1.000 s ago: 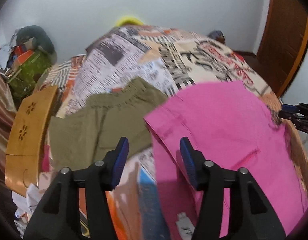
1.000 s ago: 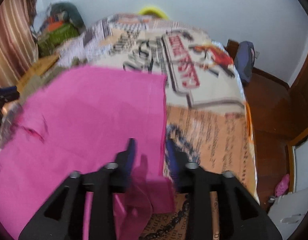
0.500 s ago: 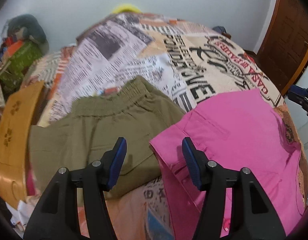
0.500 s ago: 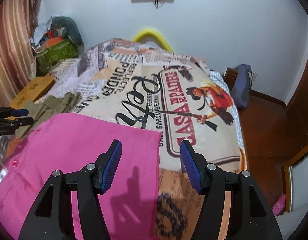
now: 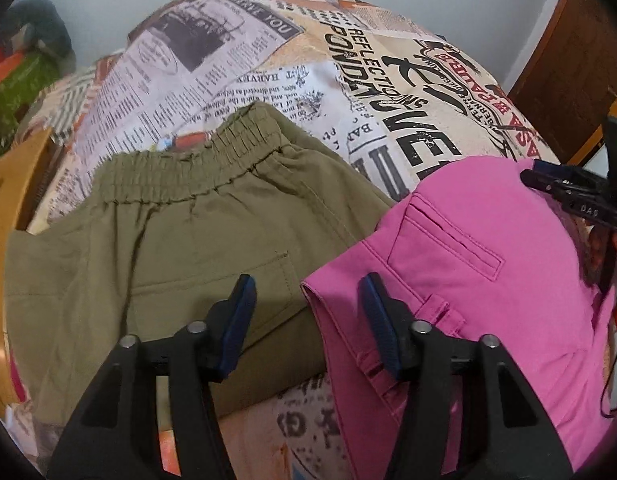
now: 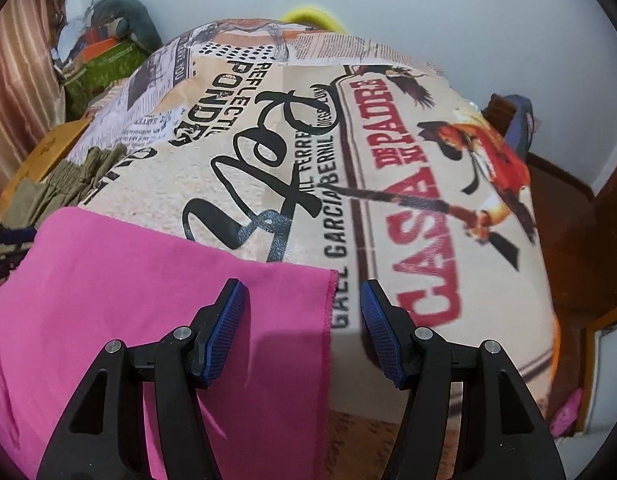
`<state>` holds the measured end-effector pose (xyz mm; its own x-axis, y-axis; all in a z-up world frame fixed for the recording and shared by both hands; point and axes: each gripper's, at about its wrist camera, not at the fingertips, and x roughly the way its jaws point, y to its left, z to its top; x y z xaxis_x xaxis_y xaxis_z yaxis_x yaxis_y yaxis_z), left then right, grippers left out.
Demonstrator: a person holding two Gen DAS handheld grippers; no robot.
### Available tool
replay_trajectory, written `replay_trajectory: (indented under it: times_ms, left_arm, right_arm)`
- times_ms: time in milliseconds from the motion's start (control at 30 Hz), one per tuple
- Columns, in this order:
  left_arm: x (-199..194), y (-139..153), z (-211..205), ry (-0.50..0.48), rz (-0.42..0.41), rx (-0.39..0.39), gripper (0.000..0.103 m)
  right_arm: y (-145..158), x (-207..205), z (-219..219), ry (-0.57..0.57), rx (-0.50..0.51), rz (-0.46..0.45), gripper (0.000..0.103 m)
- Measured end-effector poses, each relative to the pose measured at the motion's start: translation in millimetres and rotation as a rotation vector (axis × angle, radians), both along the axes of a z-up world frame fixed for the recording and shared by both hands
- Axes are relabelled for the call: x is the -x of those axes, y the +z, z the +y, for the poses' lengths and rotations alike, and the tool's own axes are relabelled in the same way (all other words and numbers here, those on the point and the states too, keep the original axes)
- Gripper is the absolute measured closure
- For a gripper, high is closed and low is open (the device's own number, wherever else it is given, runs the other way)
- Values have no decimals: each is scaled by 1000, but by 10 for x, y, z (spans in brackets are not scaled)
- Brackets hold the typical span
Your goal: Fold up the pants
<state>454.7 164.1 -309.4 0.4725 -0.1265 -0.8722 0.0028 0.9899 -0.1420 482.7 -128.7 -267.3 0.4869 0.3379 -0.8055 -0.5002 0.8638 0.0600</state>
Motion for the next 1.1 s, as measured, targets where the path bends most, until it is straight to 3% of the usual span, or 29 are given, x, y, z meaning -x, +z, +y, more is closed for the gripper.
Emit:
replay_trajectory:
  times_ms: [100,167,233,267,300,400,500,667,867,1100]
  left_arm:
    - [-11,-13,-20,-20,8,58,75]
    - [-7,3,-81,-30,1,29,77]
    - [5,18,-135,-41,-1,3,89]
    - [4,22,-160,-47,3,-6,96]
    - [7,32,-197,-57,5,-23,101]
    - [45,89,-309,-74,-26,-120,101]
    - [49,168,-331,-68,-44,-168,101]
    - [28,498,-249,-28,-108,-176,101]
    - [81,1109,-313,-26,-211,-183,101]
    - [405,1686,-449,-41,-291,-179,101]
  right_arm:
    - [-2,-1,-17,-5,-12,3,68]
    - [4,6,-11,-5,-1,2,80]
    - [12,8,-5,-3,0,1,94]
    - [17,17,-6,-5,0,-1,96]
    - [24,19,-1,-8,2,-9,97]
    - [88,61,-3,-16,7,-45,98]
    - [226,81,-33,-23,-17,-70,98]
    - [588,99,-117,-44,-57,-134,99]
    - [1044,201,-194,-59,-95,-207,99]
    - [1563,547,-348,-54,-154,-266,99]
